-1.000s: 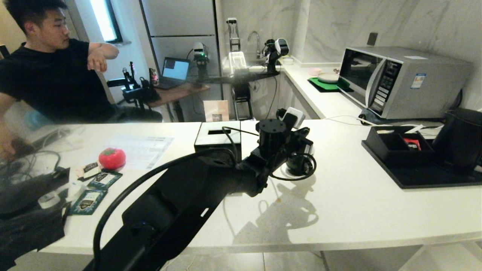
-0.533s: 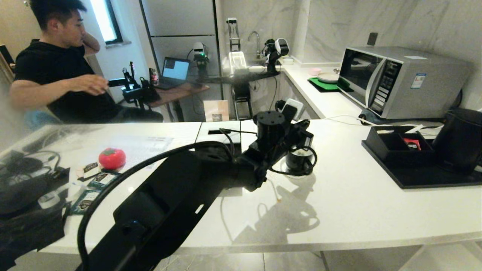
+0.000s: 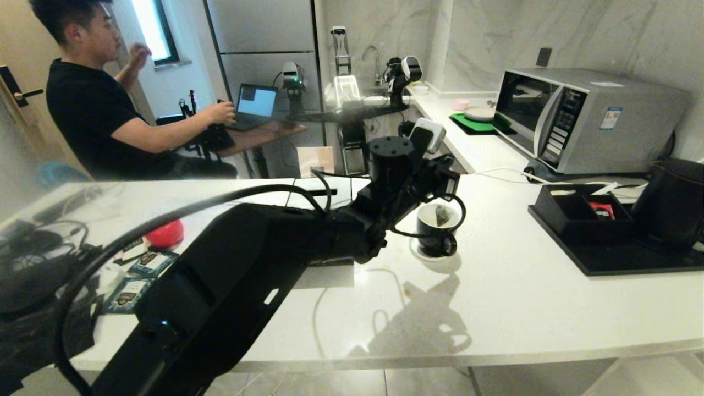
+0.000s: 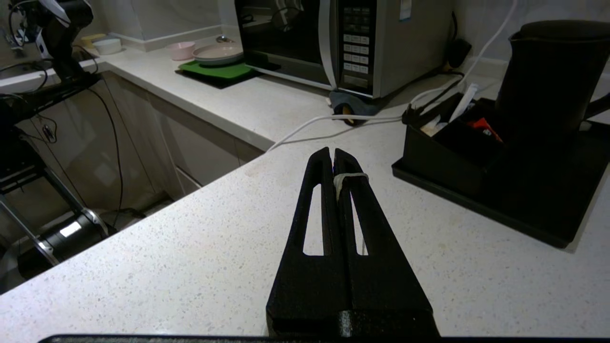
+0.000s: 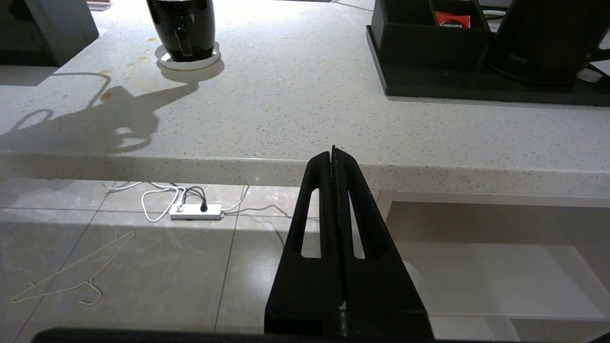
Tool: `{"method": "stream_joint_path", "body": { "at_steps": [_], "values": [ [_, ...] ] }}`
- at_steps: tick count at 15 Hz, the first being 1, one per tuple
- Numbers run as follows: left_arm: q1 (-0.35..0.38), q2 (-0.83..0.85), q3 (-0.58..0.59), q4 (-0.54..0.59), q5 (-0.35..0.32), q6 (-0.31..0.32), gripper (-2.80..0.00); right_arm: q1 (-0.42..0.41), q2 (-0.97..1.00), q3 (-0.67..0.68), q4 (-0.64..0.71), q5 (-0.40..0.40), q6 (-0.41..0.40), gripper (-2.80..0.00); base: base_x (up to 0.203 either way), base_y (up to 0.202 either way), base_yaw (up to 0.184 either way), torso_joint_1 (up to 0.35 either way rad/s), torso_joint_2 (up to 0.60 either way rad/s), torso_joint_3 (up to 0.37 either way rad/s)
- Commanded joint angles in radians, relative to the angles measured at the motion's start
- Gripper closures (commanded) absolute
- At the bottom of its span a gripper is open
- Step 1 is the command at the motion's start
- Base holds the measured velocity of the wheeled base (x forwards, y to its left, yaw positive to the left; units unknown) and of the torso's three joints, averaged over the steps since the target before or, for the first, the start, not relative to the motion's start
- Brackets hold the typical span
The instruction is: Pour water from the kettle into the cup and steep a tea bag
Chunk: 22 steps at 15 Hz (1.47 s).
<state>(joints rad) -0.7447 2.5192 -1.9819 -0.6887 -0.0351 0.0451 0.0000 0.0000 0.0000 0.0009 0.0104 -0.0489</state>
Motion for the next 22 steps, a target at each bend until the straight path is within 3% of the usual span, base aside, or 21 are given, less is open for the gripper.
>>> {"method": "stream_joint_path", "body": {
  "at_steps": [1,15,22],
  "values": [
    [-0.001,-0.026,0.000,0.009,0.000,0.002,0.00,0.000,0.000,0.000,-0.001,0.000,0.000,0.00,0.000,0.000,0.000,0.000,0.00,0.000],
    [-0.018,0.019,0.030,0.000,-0.008,0.009,0.00,0.000,0.000,0.000,0.001,0.000,0.000,0.00,0.000,0.000,0.000,0.000,0.00,0.000],
    [-0.021,0.084,0.030,-0.066,-0.004,0.010,0.00,0.000,0.001,0.000,0.001,0.000,0.000,0.00,0.000,0.000,0.000,0.000,0.00,0.000]
  ]
}}
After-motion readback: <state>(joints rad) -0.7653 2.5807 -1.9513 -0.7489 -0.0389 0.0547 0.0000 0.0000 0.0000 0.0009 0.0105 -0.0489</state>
